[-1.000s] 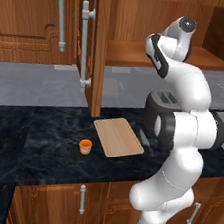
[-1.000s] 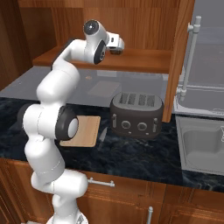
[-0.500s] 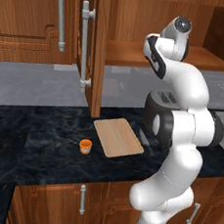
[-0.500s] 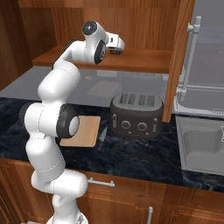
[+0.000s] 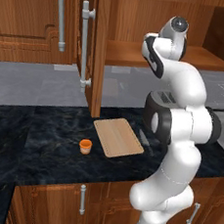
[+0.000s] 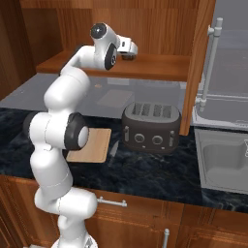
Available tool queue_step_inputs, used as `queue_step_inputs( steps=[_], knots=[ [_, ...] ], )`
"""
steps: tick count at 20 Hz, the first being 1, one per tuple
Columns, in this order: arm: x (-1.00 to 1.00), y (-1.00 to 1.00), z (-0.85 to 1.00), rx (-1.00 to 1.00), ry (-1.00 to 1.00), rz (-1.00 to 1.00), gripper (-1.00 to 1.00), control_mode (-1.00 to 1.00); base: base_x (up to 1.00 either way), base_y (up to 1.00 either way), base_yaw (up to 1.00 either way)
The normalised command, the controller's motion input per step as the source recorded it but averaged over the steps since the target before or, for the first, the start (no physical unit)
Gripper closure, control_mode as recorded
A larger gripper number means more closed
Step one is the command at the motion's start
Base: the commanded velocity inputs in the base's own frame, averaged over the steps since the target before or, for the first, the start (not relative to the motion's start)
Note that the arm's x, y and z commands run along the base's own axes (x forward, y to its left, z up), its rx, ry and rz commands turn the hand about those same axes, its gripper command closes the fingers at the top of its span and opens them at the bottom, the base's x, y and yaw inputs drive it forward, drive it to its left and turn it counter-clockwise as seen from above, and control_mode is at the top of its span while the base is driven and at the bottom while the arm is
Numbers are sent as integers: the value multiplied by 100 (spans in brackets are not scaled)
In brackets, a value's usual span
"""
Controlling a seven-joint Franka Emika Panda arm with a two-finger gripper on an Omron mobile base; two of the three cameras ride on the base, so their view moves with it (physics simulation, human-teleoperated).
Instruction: Pick the bread, place it on the cutting board, pick the jam, place it on the counter, and close the cabinet.
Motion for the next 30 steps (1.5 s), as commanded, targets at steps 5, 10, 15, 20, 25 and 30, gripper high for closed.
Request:
queue_step_inputs(
  steps=[5, 10, 15, 20, 25, 30],
  knots=[
    [12, 0, -3, 0, 0, 0, -100, -100, 0, 0, 0],
    [15, 0, -8, 0, 0, -1, -100, -100, 0, 0, 0],
    [17, 0, -9, 0, 0, -1, -100, -100, 0, 0, 0],
    [21, 0, -1, 0, 0, -1, -100, -100, 0, 0, 0],
    [22, 0, 0, 0, 0, -1, -100, -100, 0, 0, 0],
    [20, 0, 0, 0, 0, -1, -100, -100, 0, 0, 0]
  ],
)
